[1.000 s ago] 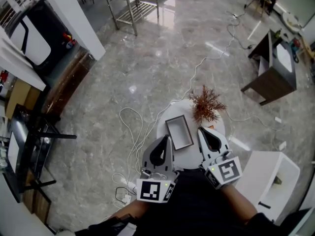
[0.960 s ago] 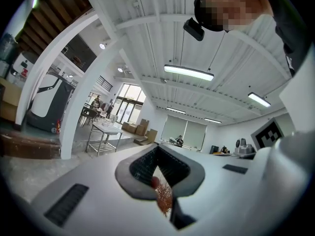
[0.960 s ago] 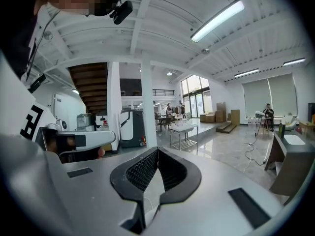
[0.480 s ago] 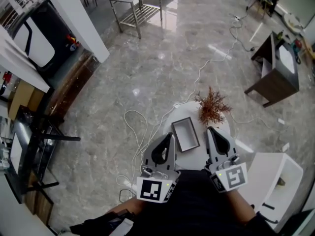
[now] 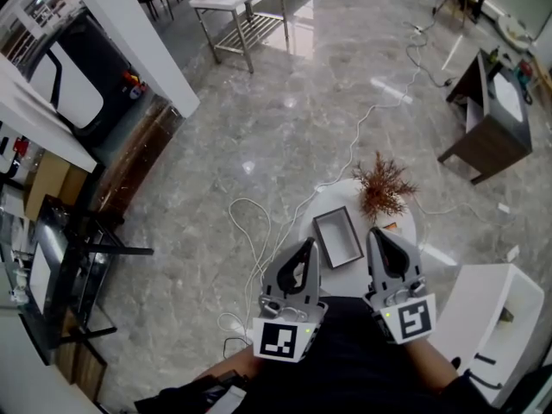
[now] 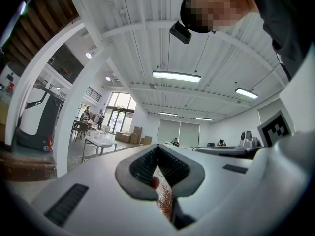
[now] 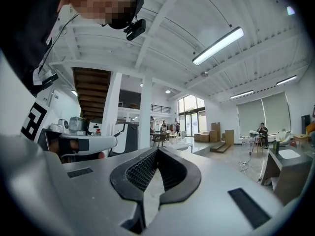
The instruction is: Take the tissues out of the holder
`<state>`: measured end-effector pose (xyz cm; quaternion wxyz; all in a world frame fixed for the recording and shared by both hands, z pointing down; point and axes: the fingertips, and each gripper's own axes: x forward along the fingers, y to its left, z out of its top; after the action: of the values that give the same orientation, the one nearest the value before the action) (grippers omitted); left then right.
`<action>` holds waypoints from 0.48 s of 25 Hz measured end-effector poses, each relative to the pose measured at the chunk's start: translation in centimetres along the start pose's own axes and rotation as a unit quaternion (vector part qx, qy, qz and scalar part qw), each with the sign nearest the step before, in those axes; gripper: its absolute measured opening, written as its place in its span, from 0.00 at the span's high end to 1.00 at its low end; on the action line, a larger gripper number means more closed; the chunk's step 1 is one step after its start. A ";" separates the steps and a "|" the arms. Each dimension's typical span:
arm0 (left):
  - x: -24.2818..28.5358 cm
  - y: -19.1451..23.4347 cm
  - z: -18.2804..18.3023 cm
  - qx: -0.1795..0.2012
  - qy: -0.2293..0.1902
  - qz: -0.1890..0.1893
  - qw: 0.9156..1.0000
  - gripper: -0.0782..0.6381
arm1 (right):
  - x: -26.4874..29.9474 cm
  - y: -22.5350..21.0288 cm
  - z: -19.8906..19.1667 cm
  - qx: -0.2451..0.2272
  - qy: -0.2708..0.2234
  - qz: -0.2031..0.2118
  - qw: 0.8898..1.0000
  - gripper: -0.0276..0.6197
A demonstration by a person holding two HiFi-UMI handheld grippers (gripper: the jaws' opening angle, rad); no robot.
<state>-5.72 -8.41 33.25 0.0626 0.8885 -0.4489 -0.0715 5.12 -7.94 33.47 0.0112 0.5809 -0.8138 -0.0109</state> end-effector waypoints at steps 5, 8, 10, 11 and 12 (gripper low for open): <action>0.3 -1.0 -0.6 0.006 -0.002 -0.013 1.000 0.89 | -0.4 -0.1 -0.4 -0.021 0.007 -0.005 1.000 0.94; 0.4 -1.6 -0.8 0.006 -0.005 -0.012 1.000 0.89 | -0.8 -0.7 -0.6 -0.020 0.011 -0.009 1.000 0.94; 0.6 -2.1 -0.7 0.008 -0.009 -0.013 1.000 0.89 | -1.0 -1.1 -0.5 -0.020 0.008 -0.011 1.000 0.95; 0.7 -2.3 -0.6 0.007 -0.010 -0.012 1.000 0.89 | -1.1 -1.3 -0.4 -0.019 0.008 -0.011 1.000 0.94; 0.7 -2.4 -0.6 0.007 -0.010 -0.010 1.000 0.89 | -1.1 -1.5 -0.5 -0.017 0.008 -0.011 1.000 0.94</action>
<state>-3.30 -7.54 33.35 0.0509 0.8926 -0.4410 -0.0782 6.87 -7.35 33.88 0.0272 0.5895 -0.8071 -0.0204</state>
